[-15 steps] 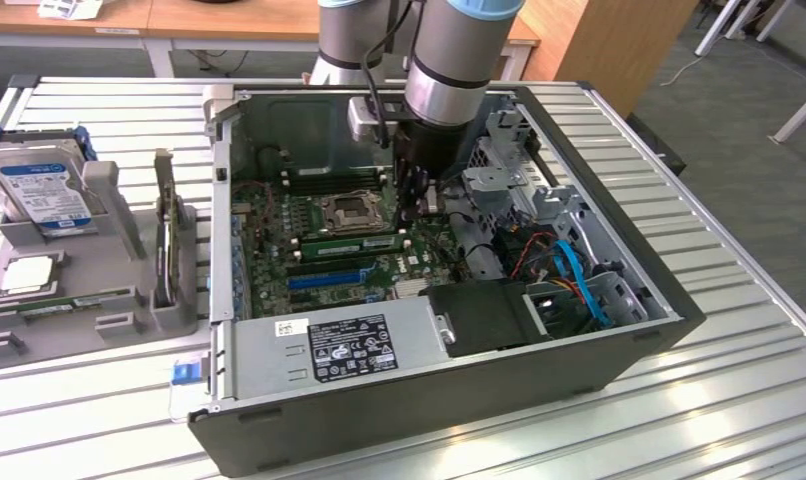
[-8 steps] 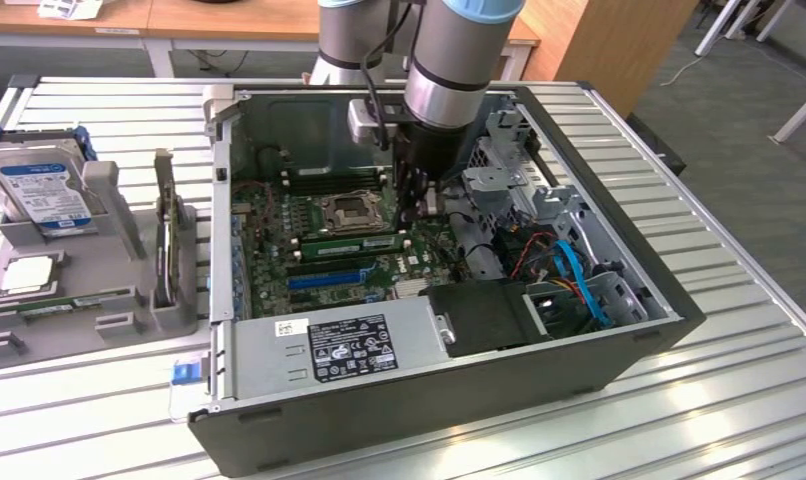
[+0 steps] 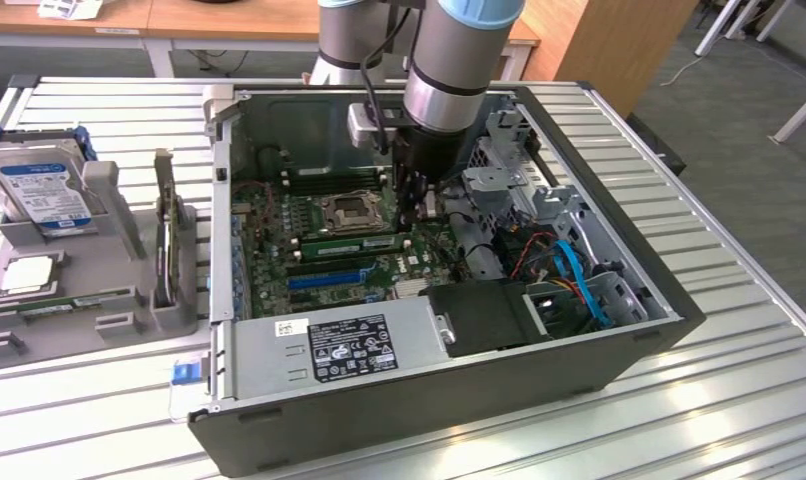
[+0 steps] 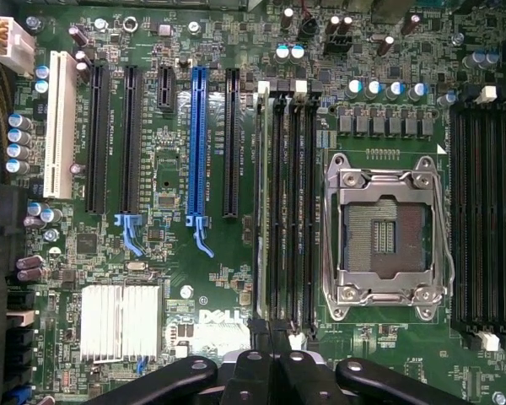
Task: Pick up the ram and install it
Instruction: 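Press down the ram until it locks into place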
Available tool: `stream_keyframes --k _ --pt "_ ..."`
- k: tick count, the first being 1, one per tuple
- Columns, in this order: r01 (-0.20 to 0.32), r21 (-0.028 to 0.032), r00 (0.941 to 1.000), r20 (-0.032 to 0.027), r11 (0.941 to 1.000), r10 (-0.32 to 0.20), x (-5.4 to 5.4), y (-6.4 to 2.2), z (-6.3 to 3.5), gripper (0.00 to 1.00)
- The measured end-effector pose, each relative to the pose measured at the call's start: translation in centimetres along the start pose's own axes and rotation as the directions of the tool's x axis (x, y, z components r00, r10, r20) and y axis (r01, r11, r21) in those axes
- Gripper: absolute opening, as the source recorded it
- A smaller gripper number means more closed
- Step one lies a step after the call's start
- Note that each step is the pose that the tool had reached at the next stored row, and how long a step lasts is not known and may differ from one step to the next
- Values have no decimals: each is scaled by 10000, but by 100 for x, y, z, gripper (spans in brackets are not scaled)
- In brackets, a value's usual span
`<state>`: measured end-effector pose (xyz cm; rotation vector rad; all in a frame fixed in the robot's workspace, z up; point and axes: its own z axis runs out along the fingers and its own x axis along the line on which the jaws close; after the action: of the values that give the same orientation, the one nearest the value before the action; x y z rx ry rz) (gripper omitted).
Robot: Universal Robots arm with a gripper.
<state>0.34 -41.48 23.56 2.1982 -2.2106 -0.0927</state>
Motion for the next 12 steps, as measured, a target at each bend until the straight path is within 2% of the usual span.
stream_keyframes --k 12 --pt "0 1 10000 10 10000 0 -9 -1 21 10"
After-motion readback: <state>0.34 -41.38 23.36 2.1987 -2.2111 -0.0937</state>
